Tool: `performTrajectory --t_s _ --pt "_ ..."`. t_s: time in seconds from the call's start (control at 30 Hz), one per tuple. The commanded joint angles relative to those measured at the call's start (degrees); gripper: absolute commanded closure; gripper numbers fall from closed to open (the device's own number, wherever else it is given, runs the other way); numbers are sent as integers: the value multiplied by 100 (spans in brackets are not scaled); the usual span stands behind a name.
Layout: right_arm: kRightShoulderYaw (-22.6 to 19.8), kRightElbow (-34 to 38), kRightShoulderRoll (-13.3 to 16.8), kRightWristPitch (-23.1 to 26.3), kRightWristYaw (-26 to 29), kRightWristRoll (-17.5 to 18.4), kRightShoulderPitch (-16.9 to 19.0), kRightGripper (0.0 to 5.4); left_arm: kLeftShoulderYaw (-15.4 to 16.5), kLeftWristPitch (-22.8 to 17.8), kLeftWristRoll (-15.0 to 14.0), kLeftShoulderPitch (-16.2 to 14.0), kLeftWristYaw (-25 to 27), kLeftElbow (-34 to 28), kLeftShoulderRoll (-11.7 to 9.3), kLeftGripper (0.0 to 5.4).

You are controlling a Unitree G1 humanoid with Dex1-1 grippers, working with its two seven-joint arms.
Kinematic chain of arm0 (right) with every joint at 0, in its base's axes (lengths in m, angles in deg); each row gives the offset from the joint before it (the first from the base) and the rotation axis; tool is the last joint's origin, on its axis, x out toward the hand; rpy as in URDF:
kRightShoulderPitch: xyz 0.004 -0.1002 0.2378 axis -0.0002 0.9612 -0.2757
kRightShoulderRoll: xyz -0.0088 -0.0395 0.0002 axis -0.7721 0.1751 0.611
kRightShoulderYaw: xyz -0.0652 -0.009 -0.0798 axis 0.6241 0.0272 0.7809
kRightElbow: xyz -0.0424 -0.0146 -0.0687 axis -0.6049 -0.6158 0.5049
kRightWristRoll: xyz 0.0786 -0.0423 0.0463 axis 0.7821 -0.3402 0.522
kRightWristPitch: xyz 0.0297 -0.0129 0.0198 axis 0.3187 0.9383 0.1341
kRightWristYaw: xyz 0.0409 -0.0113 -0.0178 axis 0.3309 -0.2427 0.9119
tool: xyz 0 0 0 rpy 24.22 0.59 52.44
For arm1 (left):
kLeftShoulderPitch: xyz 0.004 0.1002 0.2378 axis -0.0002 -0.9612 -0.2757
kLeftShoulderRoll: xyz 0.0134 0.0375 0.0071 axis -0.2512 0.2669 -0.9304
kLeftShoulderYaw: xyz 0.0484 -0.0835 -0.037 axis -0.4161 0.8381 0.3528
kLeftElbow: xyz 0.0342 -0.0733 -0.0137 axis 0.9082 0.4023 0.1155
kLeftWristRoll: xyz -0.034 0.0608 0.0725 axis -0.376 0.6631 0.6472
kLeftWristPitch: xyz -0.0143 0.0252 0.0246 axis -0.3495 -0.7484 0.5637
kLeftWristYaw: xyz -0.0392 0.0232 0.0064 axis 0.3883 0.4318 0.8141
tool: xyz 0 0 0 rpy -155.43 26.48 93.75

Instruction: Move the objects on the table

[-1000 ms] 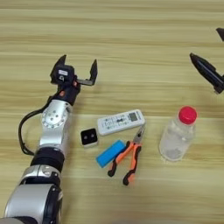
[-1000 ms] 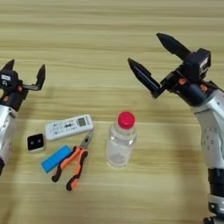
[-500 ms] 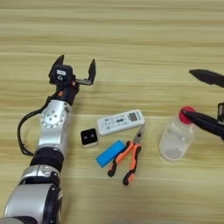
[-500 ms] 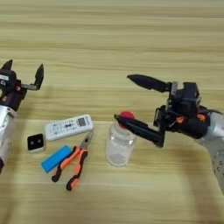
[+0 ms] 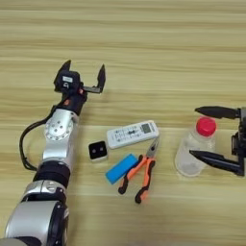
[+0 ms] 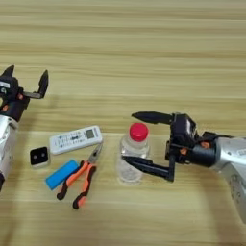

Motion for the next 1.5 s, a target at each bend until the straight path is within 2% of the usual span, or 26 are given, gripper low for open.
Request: performTrajectory --t_s 0.03,0.4,0.67,0.87,1.2,1.37,1.5 --pt "144 -172 108 -126 98 -222 29 53 -3 2 -19 113 25 70 27 0" --pt "324 -489 30 -342 63 -442 -9 164 -5 16 -16 134 38 124 32 0" --pt "391 -584 -28 -449 25 -479 -25 209 0 48 -15 152 40 179 36 0" --pt "385 -571 -58 -492 -8 -432 -43 217 3 61 -13 155 36 196 38 0" --pt "114 -366 -74 -416 -114 -91 -208 222 9 102 -15 175 39 268 34 0" --pt "-60 -320 -103 -358 -192 29 -353 223 11 126 -14 191 38 306 35 0" --pt "-158 -412 -231 -356 -498 -36 -591 223 9 145 -6 206 35 341 41 0"
